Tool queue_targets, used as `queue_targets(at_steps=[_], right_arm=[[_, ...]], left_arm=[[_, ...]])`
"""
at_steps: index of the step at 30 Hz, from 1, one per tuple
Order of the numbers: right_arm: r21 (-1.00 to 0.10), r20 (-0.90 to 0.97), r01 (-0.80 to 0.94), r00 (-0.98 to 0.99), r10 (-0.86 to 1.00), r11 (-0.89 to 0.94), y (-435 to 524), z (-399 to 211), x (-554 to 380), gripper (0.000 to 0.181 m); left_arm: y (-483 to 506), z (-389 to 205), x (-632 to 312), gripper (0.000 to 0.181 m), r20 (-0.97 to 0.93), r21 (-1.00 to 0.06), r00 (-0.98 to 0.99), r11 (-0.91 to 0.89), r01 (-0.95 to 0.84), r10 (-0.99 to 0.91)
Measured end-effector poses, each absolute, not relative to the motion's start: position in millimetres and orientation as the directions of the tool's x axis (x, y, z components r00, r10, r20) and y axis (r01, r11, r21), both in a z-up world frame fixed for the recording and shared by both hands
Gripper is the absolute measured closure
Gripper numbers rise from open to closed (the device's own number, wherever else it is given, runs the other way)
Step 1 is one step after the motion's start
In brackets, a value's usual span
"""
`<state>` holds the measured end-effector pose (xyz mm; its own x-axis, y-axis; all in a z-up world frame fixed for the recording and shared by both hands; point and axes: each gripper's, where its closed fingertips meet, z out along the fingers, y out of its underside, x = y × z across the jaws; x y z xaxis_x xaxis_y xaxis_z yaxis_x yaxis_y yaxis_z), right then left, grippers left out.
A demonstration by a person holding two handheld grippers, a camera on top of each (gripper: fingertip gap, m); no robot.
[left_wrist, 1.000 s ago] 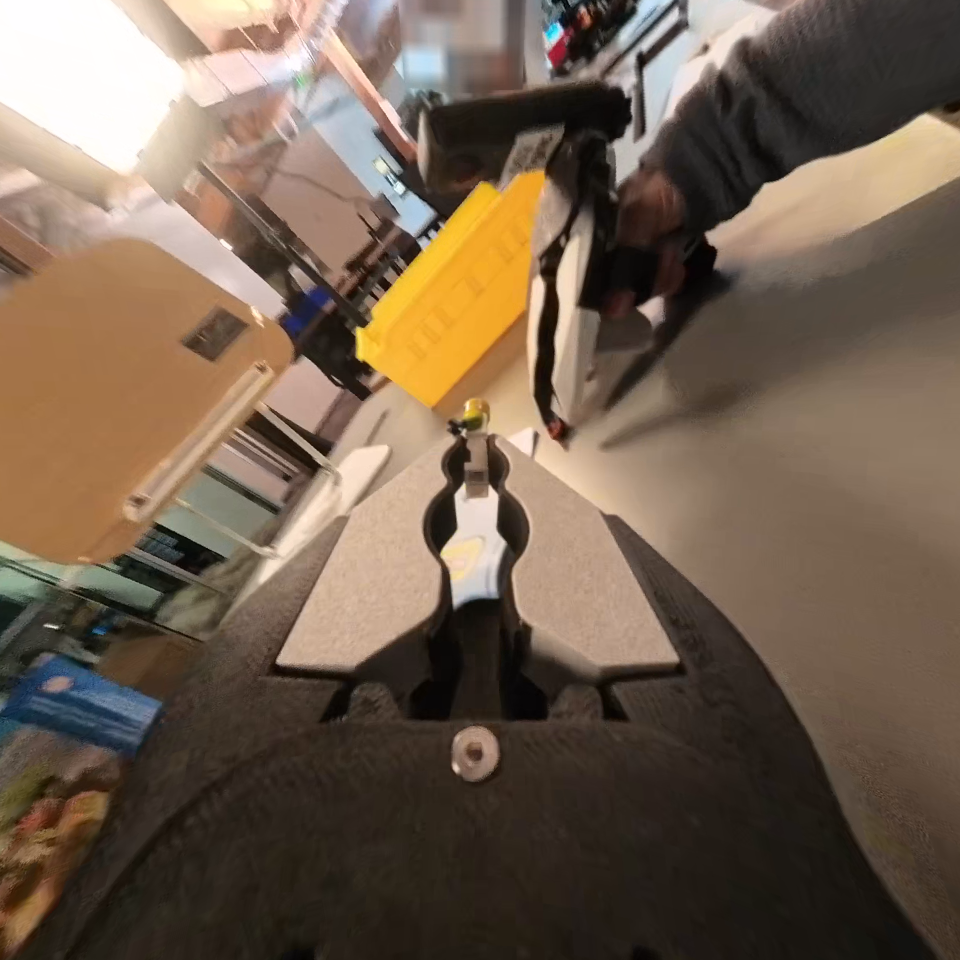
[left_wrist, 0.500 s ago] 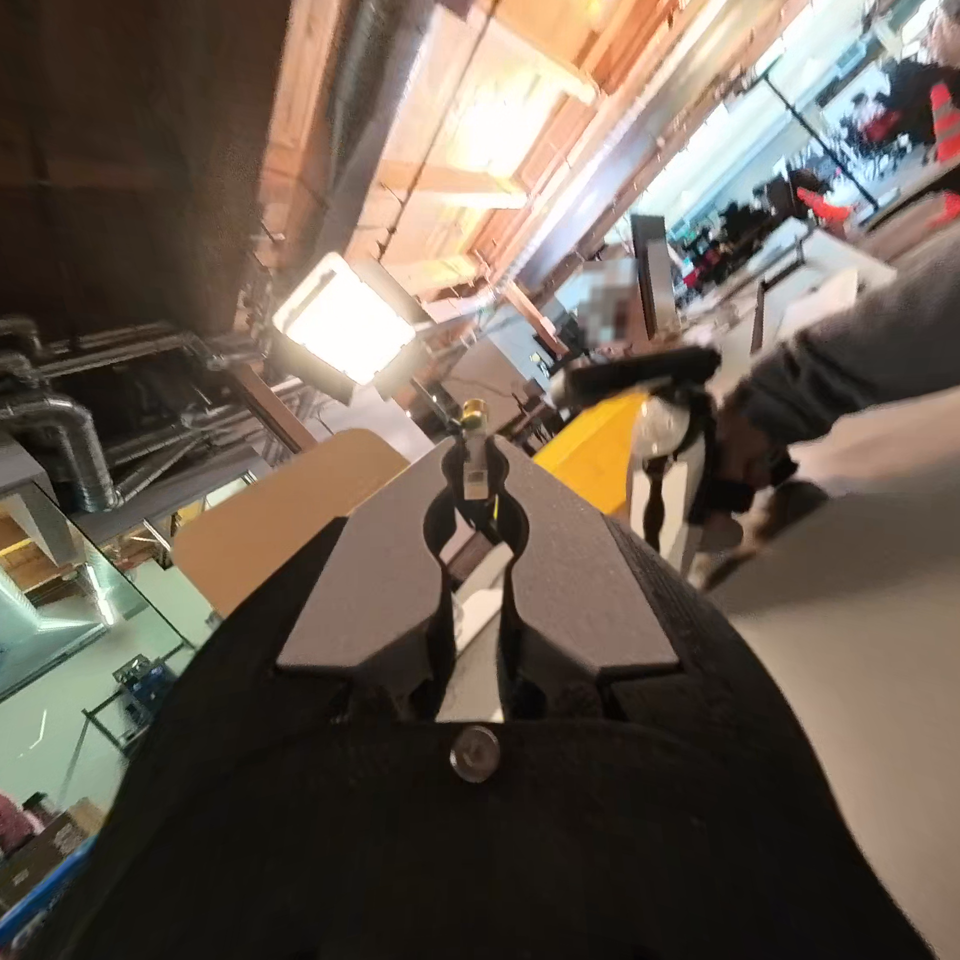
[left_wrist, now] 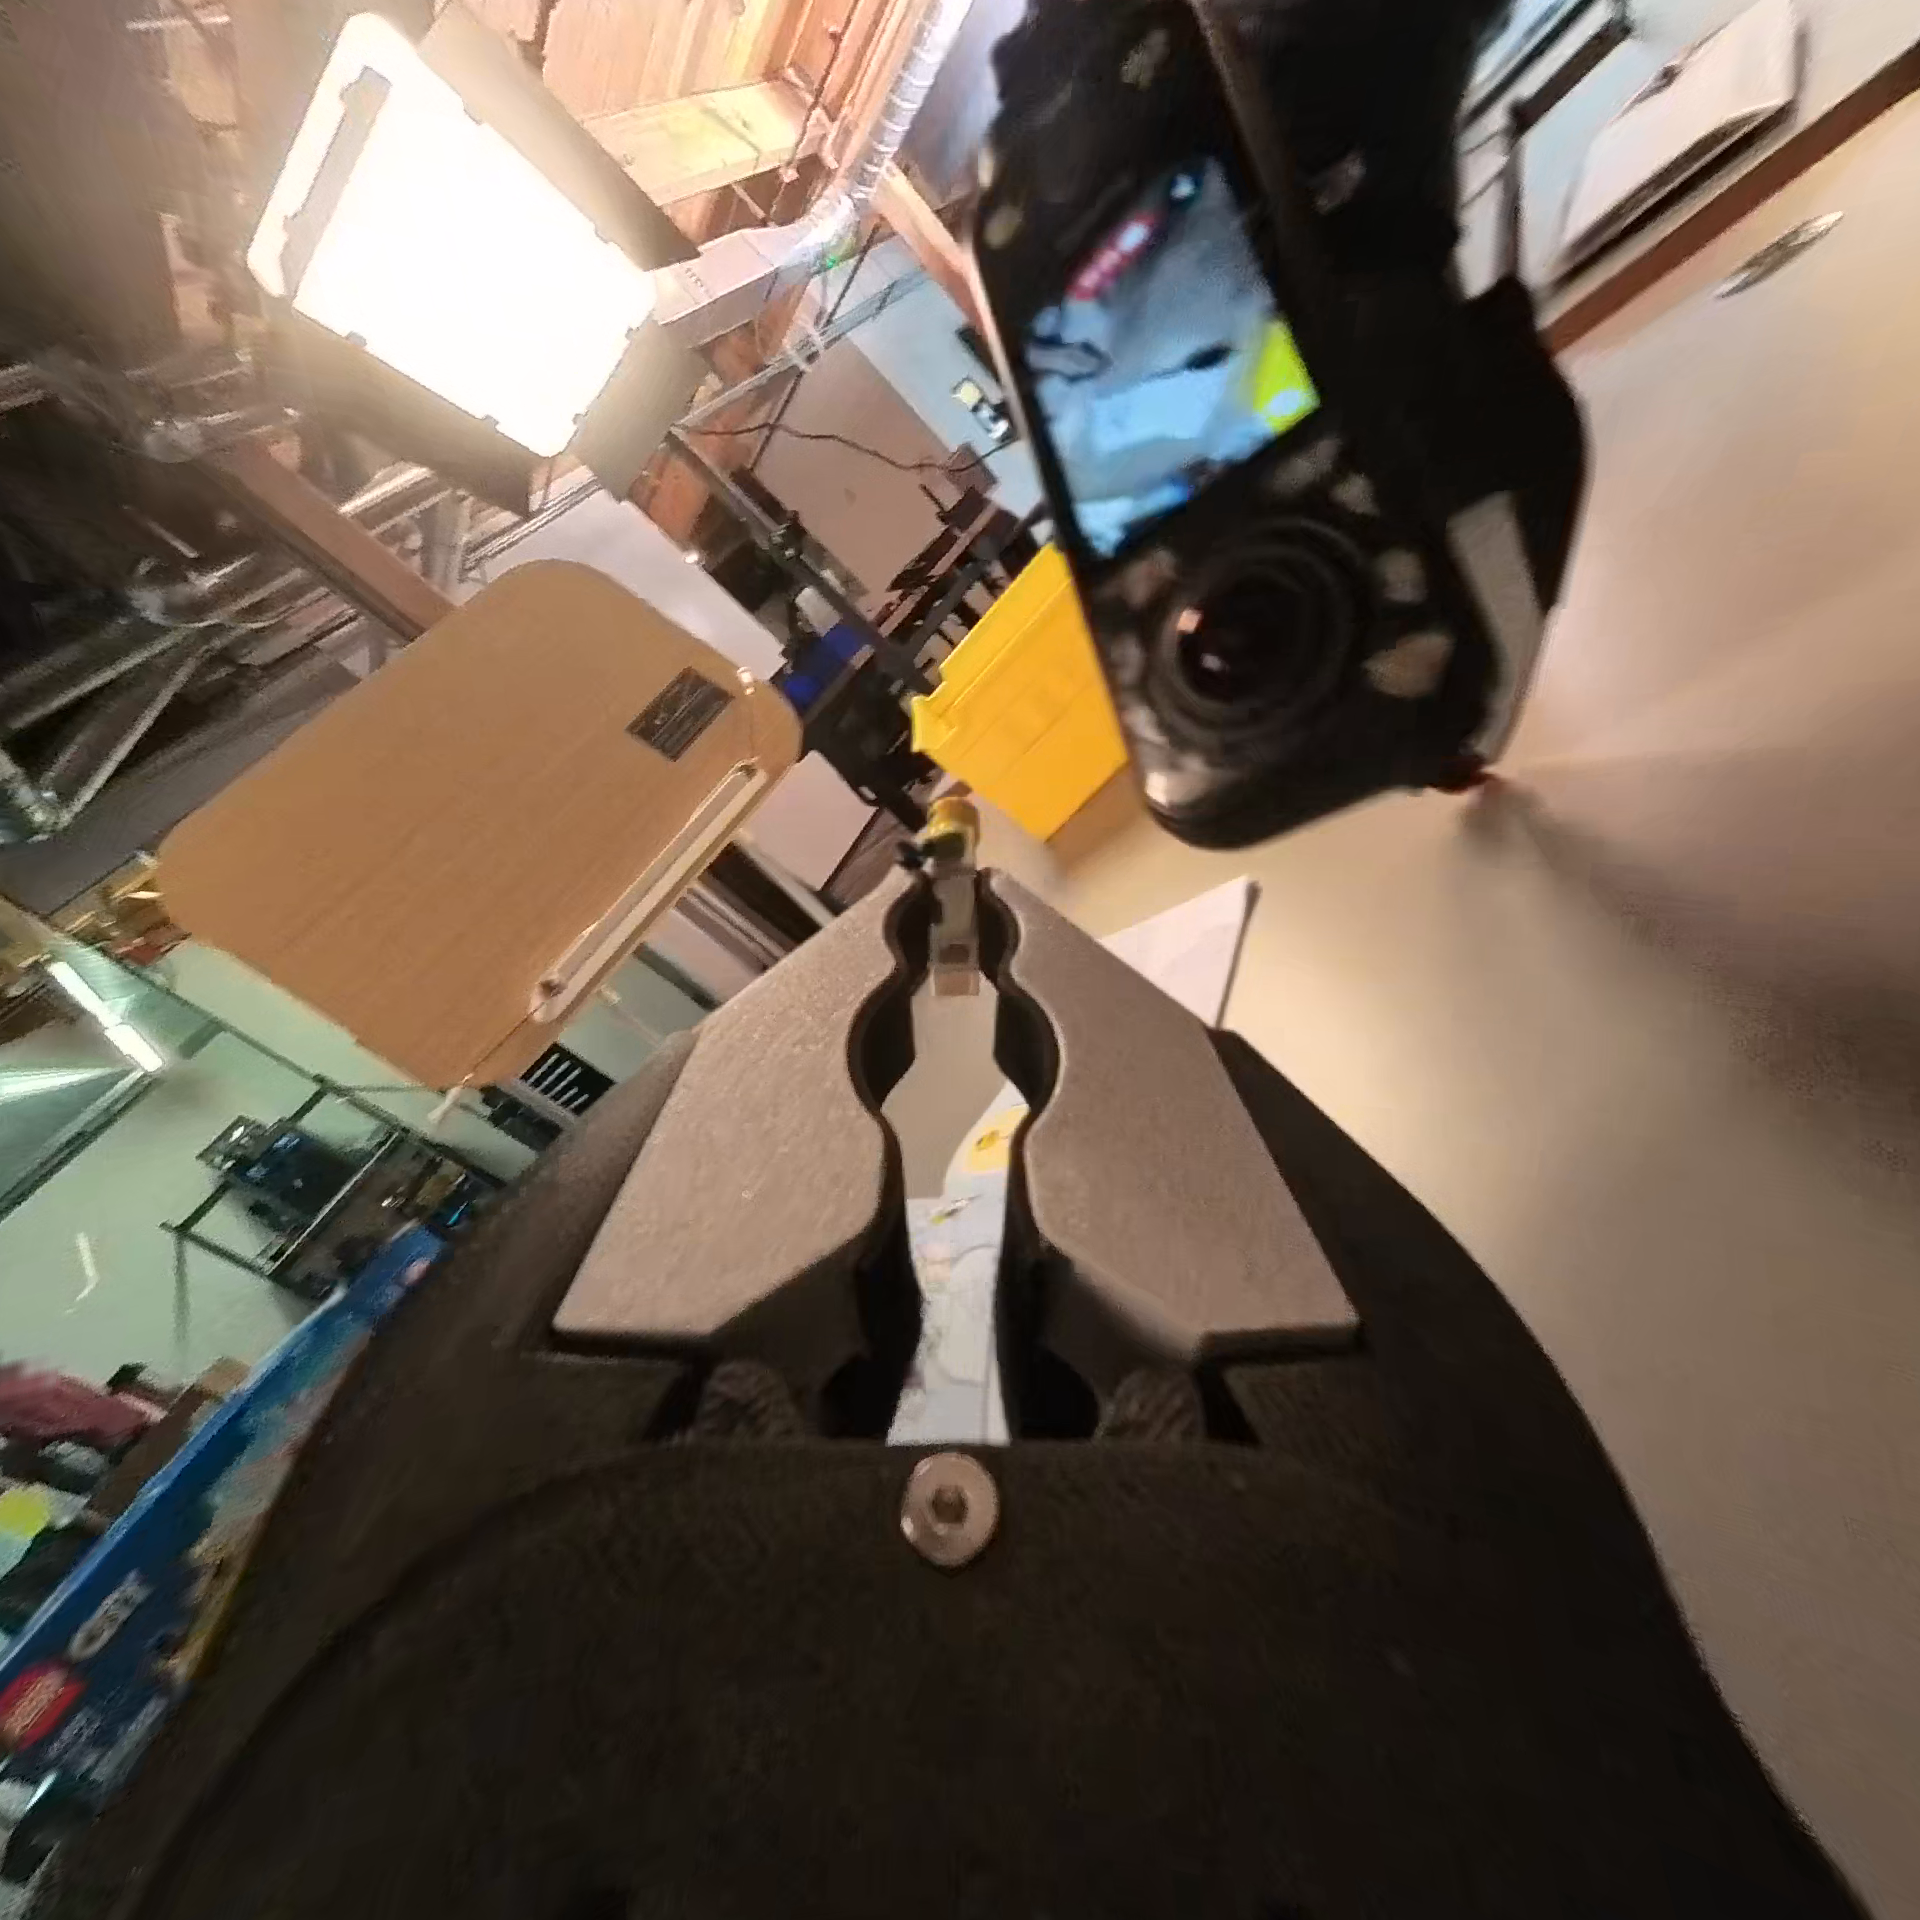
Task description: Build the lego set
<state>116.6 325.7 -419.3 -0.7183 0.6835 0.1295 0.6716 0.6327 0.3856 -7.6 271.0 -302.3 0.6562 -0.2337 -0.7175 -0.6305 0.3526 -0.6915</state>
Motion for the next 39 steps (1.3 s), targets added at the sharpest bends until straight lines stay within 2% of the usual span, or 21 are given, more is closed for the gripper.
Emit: queue_targets(at_steps=[2, 6, 8, 10, 13, 16, 18, 20, 22, 24, 28, 32, 34, 36, 37, 39], right_arm=[[0.375, 0.111, 0.66, -0.73, 0.675, 0.651, 317, -420, 108, 0.168], [0.216, 0.081, 0.734, -0.671, 0.737, 0.645, 295, -419, 93, 0.151], [0.084, 0.085, 0.811, -0.585, 0.807, 0.579, 295, -409, 89, 0.147], [-0.122, 0.073, 0.871, -0.47, 0.88, 0.476, 295, -398, 84, 0.147], [-0.437, -0.012, 0.867, -0.272, 0.962, 0.24, 291, -388, 75, 0.147], [-0.606, -0.023, 0.792, -0.107, 0.994, 0.071, 292, -390, 78, 0.151], [-0.666, -0.033, 0.746, -0.026, 0.999, -0.003, 294, -398, 87, 0.154], [-0.715, -0.159, 0.683, 0.048, 0.986, -0.149, 291, -402, 92, 0.157], [-0.737, -0.335, 0.594, 0.091, 0.938, -0.321, 288, -399, 90, 0.163], [-0.736, -0.413, 0.547, 0.104, 0.905, -0.399, 288, -400, 88, 0.164], [-0.692, -0.429, 0.593, 0.12, 0.895, -0.411, 289, -412, 83, 0.164], [-0.677, -0.348, 0.658, 0.109, 0.931, -0.33, 288, -416, 80, 0.179], [-0.705, -0.205, 0.679, 0.08, 0.975, -0.204, 289, -413, 76, 0.18], [-0.714, 0.079, 0.699, 0.024, 0.997, 0.039, 295, -408, 72, 0.181], [-0.68, 0.275, 0.705, -0.009, 0.962, 0.201, 300, -404, 71, 0.181], [-0.483, 0.638, 0.711, -0.114, 0.762, 0.51, 307, -396, 69, 0.181]], left_arm=[[273, -296, -21, 0.176, -0.705, -0.699, 0.683, 0.342, -0.628, -0.189], [278, -294, -41, 0.176, -0.639, -0.759, 0.747, 0.308, -0.573, -0.183], [280, -294, -46, 0.176, -0.609, -0.783, 0.77, 0.299, -0.546, -0.19], [280, -294, -47, 0.175, -0.593, -0.795, 0.781, 0.296, -0.53, -0.196], [279, -295, -44, 0.176, -0.603, -0.789, 0.771, 0.299, -0.537, -0.205], [280, -301, -38, 0.175, -0.63, -0.771, 0.745, 0.295, -0.564, -0.221], [279, -303, -34, 0.175, -0.639, -0.764, 0.732, 0.298, -0.572, -0.234], [279, -306, -29, 0.175, -0.64, -0.765, 0.726, 0.297, -0.571, -0.253], [279, -308, -26, 0.175, -0.64, -0.766, 0.72, 0.296, -0.571, -0.268], [278, -310, -22, 0.175, -0.64, -0.767, 0.714, 0.297, -0.569, -0.285], [277, -313, -16, 0.175, -0.646, -0.763, 0.698, 0.3, -0.573, -0.31], [276, -317, -11, 0.175, -0.657, -0.754, 0.68, 0.302, -0.583, -0.326], [276, -317, -10, 0.176, -0.66, -0.751, 0.676, 0.303, -0.587, -0.328], [276, -317, -10, 0.176, -0.661, -0.75, 0.676, 0.305, -0.587, -0.326], [276, -316, -11, 0.175, -0.661, -0.75, 0.677, 0.305, -0.586, -0.324], [276, -316, -11, 0.175, -0.661, -0.75, 0.679, 0.307, -0.586, -0.32]])
